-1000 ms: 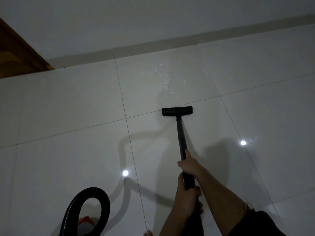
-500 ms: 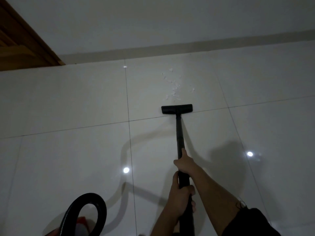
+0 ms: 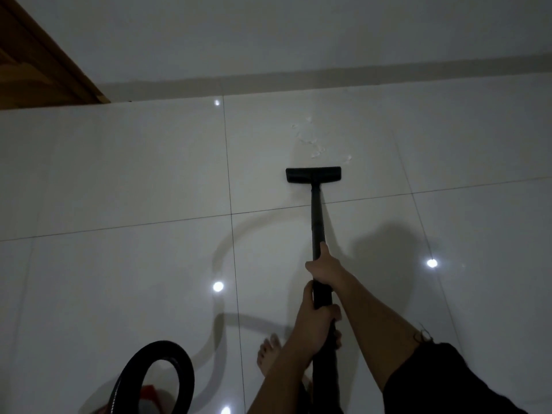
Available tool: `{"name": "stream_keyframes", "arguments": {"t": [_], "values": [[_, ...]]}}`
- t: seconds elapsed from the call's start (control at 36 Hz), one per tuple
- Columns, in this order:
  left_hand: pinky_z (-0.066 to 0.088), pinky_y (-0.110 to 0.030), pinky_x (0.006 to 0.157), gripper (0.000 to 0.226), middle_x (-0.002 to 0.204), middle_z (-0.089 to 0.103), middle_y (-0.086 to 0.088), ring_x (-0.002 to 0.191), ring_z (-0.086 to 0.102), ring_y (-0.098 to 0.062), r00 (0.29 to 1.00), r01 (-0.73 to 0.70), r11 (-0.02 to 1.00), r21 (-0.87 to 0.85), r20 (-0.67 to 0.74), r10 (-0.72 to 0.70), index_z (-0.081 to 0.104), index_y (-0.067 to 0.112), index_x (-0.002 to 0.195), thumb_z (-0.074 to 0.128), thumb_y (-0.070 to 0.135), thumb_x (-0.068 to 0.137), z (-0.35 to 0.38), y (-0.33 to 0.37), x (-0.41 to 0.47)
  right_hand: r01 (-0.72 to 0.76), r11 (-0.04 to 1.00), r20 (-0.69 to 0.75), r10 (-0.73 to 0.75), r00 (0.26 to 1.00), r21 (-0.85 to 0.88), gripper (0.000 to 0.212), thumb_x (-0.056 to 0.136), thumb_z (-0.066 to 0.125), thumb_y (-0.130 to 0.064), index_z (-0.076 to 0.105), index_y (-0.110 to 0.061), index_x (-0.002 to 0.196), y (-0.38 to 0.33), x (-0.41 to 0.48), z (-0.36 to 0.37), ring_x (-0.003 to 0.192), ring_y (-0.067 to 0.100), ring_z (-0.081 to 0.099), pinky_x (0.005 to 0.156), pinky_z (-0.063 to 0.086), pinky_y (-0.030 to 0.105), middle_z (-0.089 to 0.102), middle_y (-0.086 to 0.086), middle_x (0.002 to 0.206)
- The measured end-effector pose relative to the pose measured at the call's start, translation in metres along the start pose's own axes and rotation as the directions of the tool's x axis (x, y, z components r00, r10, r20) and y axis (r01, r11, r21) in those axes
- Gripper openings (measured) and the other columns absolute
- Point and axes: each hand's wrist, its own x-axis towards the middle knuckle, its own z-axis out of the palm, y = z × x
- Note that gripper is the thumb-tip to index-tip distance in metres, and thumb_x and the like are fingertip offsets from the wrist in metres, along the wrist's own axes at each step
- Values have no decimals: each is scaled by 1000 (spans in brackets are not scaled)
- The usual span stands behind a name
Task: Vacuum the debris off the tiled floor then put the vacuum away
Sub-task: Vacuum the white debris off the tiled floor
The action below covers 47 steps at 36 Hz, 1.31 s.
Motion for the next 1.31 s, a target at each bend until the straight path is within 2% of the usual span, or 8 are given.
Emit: {"name": "stream_keyframes", "arguments": {"t": [0.17,0.36,0.47,0.61,0.69,0.86,1.11,1.31], "values": [[42,-22,39,54,78,50,-12,39,47,-12,1000,-6,1000,19,-3,6,33,22,132,46,-3,86,-20,22,9,-7,1000,-25,7,1000,4,77,93,47,-14,-1,-22,152,-27,14,2,111,32,57,81,44,31,53,18,129],[44,-24,40,45,78,51,-12,41,47,-15,1000,-13,999,33,-14,13,34,27,121,45,-1,87,-36,44,20,1,1000,-35,0,999,22,77,93,48,-13,0,-21,152,-52,28,1,112,33,56,83,44,32,51,19,131],[44,-22,39,45,78,51,-12,39,48,-12,999,-29,999,39,-14,30,33,27,121,44,-1,88,-41,59,26,6,1000,-42,-5,999,18,76,92,48,-12,2,-20,152,-66,36,-4,111,33,57,80,44,31,52,20,129],[41,-20,37,43,71,47,-10,39,45,-12,999,-36,999,3,-6,36,32,28,118,42,-3,90,-44,76,36,10,1000,-54,-11,998,-1,75,92,48,-13,3,-19,151,-80,47,-11,111,34,57,84,46,35,52,20,130],[41,-20,38,44,72,48,-10,42,44,-13,999,-36,999,2,-10,36,35,26,122,42,-3,89,-46,83,40,7,1000,-51,-7,999,-5,74,93,47,-14,2,-20,152,-88,52,-15,110,33,57,80,45,33,53,19,129],[41,-19,37,43,74,49,-11,40,44,-11,999,-43,999,-7,-11,43,34,30,116,42,-4,90,-47,107,53,9,1000,-50,-9,999,-5,76,93,47,-16,-1,-21,153,-106,69,-27,112,32,56,86,46,35,52,18,131],[41,-19,38,46,74,48,-11,39,44,-11,999,-30,999,-17,-20,30,34,29,120,42,-3,89,-47,142,77,13,1000,-46,-13,999,6,76,93,46,-15,-1,-22,152,-134,91,-51,110,31,57,79,43,31,52,17,130],[41,-20,38,48,74,47,-11,43,45,-14,1000,-14,999,-40,-27,13,35,24,126,44,-2,88,-46,169,99,32,999,-56,-32,998,-6,75,93,46,-13,1,-21,152,-154,111,-70,112,32,56,80,44,32,51,19,130]]}}
